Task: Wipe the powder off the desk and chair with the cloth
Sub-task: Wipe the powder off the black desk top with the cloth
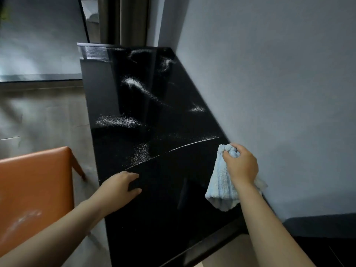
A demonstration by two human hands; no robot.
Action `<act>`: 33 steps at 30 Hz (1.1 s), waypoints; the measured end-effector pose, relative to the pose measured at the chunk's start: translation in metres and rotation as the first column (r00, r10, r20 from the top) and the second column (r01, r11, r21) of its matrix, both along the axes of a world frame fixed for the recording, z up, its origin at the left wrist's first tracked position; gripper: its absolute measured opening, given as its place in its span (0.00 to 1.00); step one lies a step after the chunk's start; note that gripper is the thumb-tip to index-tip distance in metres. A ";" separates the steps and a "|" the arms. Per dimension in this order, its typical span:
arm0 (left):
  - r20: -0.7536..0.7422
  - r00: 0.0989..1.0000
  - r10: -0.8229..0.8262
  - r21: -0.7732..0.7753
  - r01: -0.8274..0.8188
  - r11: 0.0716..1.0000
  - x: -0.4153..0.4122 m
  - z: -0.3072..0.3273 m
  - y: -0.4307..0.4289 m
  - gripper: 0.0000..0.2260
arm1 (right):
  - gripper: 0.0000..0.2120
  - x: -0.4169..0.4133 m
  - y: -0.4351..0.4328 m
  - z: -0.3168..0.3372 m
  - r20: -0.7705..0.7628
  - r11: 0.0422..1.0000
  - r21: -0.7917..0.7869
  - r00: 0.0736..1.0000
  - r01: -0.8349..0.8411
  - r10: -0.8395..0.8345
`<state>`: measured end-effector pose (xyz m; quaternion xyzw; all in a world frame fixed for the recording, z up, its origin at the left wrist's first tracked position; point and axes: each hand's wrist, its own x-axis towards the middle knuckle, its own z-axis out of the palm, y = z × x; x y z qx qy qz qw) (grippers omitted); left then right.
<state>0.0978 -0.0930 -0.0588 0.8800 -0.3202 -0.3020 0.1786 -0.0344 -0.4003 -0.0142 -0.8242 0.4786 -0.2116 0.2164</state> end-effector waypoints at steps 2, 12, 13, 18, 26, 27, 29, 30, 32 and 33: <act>-0.020 1.000 0.004 0.018 -0.003 1.000 -0.002 -0.006 -0.022 0.27 | 0.13 0.006 -0.035 -0.010 -0.016 1.000 0.007 1.000 0.007 -0.006; 0.081 0.995 0.056 0.073 -0.062 0.995 0.027 -0.019 -0.098 0.25 | 0.10 0.054 -0.159 -0.058 -0.067 0.999 0.010 0.997 0.040 -0.039; 0.083 0.995 0.059 0.072 -0.065 0.995 0.031 -0.021 -0.105 0.24 | 0.11 0.059 -0.166 -0.063 -0.077 0.999 0.010 0.996 0.040 -0.039; 0.113 0.990 0.082 0.043 -0.087 0.995 0.048 -0.035 -0.137 0.23 | 0.10 0.089 -0.197 -0.091 -0.138 0.999 0.031 0.990 0.025 -0.021; 0.142 0.985 0.096 0.022 -0.100 0.995 0.073 -0.047 -0.169 0.24 | 0.08 0.115 -0.214 -0.139 -0.239 0.999 -0.034 0.971 0.000 -0.009; 0.142 0.985 0.098 0.022 -0.102 0.995 0.075 -0.049 -0.171 0.24 | 0.09 0.116 -0.215 -0.144 -0.259 0.999 -0.049 0.966 -0.013 0.000; 0.144 0.984 0.108 0.023 -0.112 0.993 0.078 -0.052 -0.175 0.24 | 0.10 0.118 -0.215 -0.153 -0.299 0.996 -0.073 0.954 -0.048 0.024; 0.144 0.983 0.113 0.025 -0.118 0.993 0.080 -0.053 -0.176 0.24 | 0.11 0.119 -0.216 -0.156 -0.316 0.995 -0.081 0.948 -0.066 0.037; 0.145 0.982 0.121 0.026 -0.126 0.992 0.082 -0.056 -0.177 0.24 | 0.11 0.119 -0.217 -0.160 -0.331 0.992 -0.083 0.941 -0.094 0.062; 0.144 0.982 0.122 0.025 -0.127 0.992 0.083 -0.057 -0.177 0.24 | 0.12 0.119 -0.217 -0.161 -0.331 0.992 -0.075 0.941 -0.100 0.070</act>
